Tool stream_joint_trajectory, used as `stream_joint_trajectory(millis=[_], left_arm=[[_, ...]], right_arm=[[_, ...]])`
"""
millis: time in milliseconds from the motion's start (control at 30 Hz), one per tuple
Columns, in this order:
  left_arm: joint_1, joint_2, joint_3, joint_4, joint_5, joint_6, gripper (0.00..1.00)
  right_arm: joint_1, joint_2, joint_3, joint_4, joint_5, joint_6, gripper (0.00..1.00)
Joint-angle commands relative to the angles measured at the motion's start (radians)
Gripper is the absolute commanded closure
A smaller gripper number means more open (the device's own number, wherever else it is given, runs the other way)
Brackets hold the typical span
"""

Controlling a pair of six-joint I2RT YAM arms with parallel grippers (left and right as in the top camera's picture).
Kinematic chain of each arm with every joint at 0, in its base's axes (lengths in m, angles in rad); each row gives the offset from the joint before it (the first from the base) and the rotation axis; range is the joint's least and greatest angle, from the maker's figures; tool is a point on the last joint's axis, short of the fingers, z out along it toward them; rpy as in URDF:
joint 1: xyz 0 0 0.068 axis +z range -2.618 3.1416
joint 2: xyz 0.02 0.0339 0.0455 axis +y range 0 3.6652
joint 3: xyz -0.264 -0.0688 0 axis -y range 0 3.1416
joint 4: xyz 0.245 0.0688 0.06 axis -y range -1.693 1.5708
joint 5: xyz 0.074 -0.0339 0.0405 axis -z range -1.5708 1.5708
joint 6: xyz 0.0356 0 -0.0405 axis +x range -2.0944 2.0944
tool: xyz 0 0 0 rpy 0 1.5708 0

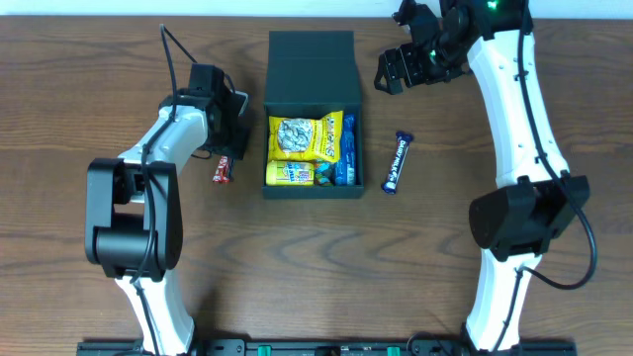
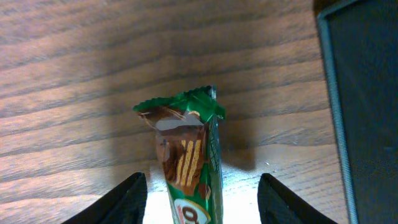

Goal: Pack container
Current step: 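Grasp the red-green KitKat bar with the left gripper, then drop the KitKat bar into the box with the left gripper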

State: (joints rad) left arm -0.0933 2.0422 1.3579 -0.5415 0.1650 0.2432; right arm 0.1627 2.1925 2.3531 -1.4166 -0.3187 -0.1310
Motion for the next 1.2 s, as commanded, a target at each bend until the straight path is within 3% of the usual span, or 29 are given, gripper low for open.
stream_joint_trajectory(millis=[0, 167, 333, 433, 633, 867, 1067, 1167], left_arm=[[0.003, 0.032, -0.008, -0.003, 0.012, -0.005, 0.43], [0.003, 0.032, -0.008, -0.002, 0.011, -0.017, 0.55], [0.003, 0.032, 0.001, -0.009, 0.011, -0.078, 0.86], [0.003, 0.031, 0.058, -0.064, 0.011, -0.103, 0.94], [0.0, 0.031, 0.32, -0.275, 0.008, -0.129, 0.94], [-0.054, 0.031, 0.707, -0.49, 0.012, -0.32, 0.94], [-0.176, 0.032, 0.734, -0.513, 0.019, -0.619, 0.94], [-0.251, 0.032, 0.72, -0.508, 0.019, -0.7, 0.94]], right_arm=[[-0.005, -0.012, 0.006, -0.005, -0.01, -0.002, 0.07], [-0.005, -0.012, 0.006, -0.01, -0.01, -0.005, 0.07], [-0.007, -0.012, 0.006, -0.021, 0.055, -0.005, 0.06], [-0.019, -0.012, 0.006, -0.039, 0.105, -0.004, 0.04], [-0.069, -0.012, -0.034, -0.05, 0.11, 0.024, 0.01], [-0.124, -0.012, -0.261, -0.013, 0.112, 0.123, 0.02], [-0.195, -0.012, -0.372, 0.045, 0.139, 0.242, 0.02], [-0.253, -0.012, -0.373, 0.056, 0.132, 0.251, 0.02]])
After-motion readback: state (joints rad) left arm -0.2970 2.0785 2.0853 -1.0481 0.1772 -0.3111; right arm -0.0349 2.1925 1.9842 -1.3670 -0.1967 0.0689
